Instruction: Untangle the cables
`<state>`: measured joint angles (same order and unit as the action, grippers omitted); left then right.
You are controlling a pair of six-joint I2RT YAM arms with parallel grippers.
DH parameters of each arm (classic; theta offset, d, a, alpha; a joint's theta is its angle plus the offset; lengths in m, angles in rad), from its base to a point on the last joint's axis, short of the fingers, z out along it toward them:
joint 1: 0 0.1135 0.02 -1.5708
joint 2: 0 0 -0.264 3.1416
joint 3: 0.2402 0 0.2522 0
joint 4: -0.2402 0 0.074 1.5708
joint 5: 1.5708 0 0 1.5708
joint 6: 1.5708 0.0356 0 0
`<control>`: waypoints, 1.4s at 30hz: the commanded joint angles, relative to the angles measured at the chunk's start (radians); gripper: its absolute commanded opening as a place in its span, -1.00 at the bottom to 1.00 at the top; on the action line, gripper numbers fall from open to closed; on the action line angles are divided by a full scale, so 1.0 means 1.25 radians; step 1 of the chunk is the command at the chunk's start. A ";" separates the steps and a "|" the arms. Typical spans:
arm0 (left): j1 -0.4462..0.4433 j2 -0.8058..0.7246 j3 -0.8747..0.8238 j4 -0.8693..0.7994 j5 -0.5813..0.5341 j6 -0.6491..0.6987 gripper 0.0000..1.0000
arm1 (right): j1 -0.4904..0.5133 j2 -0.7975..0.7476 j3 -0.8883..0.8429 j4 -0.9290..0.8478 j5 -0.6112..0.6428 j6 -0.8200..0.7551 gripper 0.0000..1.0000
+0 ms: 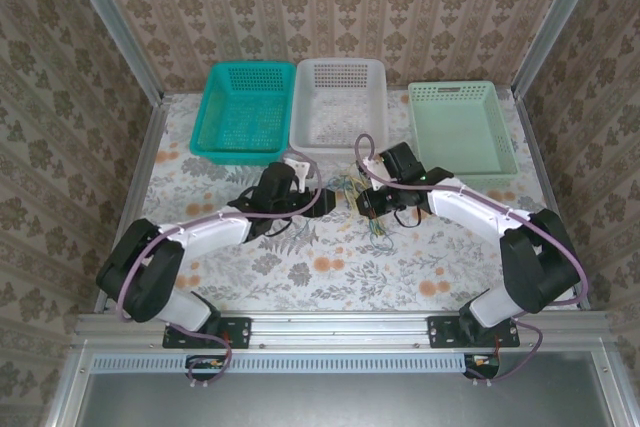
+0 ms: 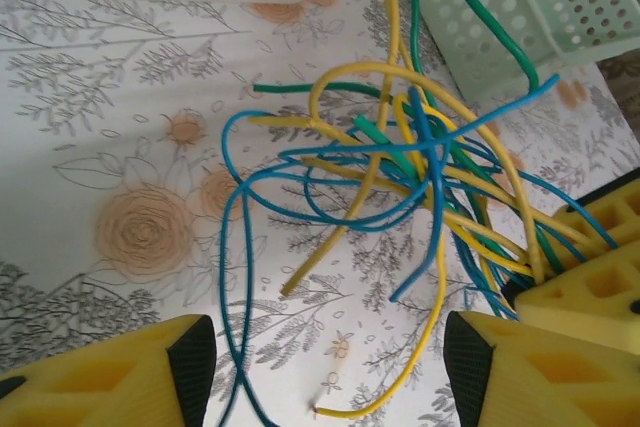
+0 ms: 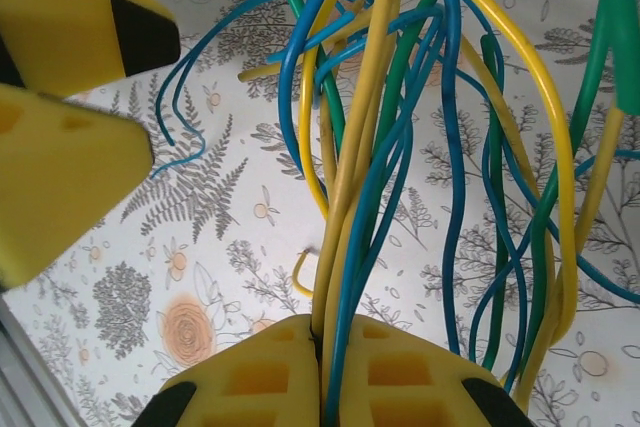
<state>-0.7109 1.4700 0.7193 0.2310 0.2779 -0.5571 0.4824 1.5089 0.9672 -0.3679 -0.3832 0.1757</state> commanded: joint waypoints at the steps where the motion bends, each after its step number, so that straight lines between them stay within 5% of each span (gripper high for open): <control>1: -0.036 0.007 0.070 -0.035 0.010 0.039 0.35 | 0.012 -0.028 -0.004 0.025 0.029 -0.037 -0.92; 8: -0.042 0.046 0.168 -0.164 -0.103 0.112 0.43 | 0.067 -0.027 0.023 -0.007 0.071 -0.120 -0.89; 16: -0.023 0.135 0.216 -0.215 -0.078 0.104 0.31 | 0.067 -0.048 0.026 0.005 -0.001 -0.147 -0.96; 22: 0.005 0.179 0.240 -0.226 -0.038 0.107 -0.75 | 0.066 -0.089 0.001 -0.001 -0.007 -0.198 -0.91; 25: 0.014 0.179 0.235 -0.221 -0.037 0.104 -1.00 | 0.063 -0.116 -0.005 -0.016 0.023 -0.216 -0.90; 42: 0.111 0.074 0.135 -0.265 -0.153 0.135 -1.00 | -0.028 -0.178 -0.063 0.024 0.085 -0.144 -0.63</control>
<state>-0.5922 1.6085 0.9016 -0.0643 0.1402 -0.4217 0.4484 1.2930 0.8986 -0.3393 -0.2729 -0.0235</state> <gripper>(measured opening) 0.055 0.179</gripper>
